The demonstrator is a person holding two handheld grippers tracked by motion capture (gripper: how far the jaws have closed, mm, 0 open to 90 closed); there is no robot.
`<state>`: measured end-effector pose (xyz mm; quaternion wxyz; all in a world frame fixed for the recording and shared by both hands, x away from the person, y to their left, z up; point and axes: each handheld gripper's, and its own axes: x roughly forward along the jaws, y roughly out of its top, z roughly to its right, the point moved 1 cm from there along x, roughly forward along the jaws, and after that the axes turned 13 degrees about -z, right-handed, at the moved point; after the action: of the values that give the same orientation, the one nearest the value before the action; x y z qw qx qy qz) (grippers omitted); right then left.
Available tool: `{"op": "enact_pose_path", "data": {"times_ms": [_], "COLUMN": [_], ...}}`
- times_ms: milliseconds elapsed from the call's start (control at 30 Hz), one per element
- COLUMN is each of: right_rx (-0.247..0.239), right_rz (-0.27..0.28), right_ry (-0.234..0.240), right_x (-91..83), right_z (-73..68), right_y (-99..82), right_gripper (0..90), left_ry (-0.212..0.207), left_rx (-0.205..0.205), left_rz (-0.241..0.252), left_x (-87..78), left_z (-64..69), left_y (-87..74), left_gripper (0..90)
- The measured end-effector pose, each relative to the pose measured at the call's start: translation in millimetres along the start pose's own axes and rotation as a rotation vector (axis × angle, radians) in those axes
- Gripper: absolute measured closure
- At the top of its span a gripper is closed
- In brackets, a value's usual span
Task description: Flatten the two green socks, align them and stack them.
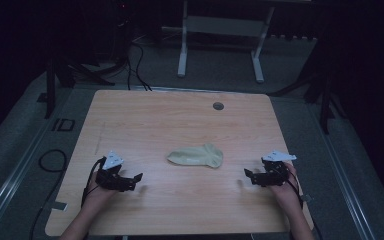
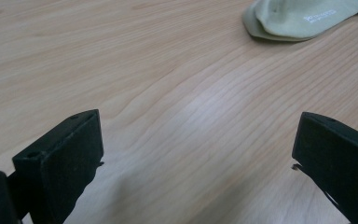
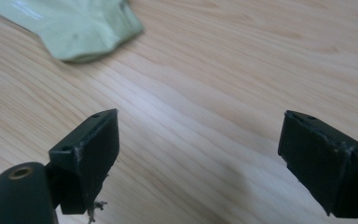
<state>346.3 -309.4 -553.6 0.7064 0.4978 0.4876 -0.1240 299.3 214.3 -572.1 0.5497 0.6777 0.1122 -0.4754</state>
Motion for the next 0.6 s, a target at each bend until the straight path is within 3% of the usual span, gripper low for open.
{"op": "enact_pose_path", "data": {"times_ms": [67, 233, 300, 600], "right_rx": [0.03, 0.061, 0.078, 0.133], "right_rz": [0.003, 0.011, 0.016, 0.014], "right_ry": [0.001, -0.009, -0.013, -0.037], "right_x": [-3.3, -6.1, -8.8, -19.5], "right_z": [6.1, 11.8, 14.2, 23.1], "right_y": [-8.9, -19.9, -25.8, -43.2], "right_gripper": [12.4, 12.4, 12.4, 12.5], "left_ry": [0.007, 0.013, 0.027, 0.062], "left_rx": [-0.022, -0.006, -0.037, -0.1], "left_rz": [0.021, 0.003, 0.017, 0.026], "left_x": [-8.3, -13.1, -19.8, -31.7], "left_z": [-6.1, -10.8, -16.7, -30.7], "left_y": [-7.6, -13.5, -21.3, -39.8], "left_gripper": [1.9, 1.8, 1.9, 1.9]}}
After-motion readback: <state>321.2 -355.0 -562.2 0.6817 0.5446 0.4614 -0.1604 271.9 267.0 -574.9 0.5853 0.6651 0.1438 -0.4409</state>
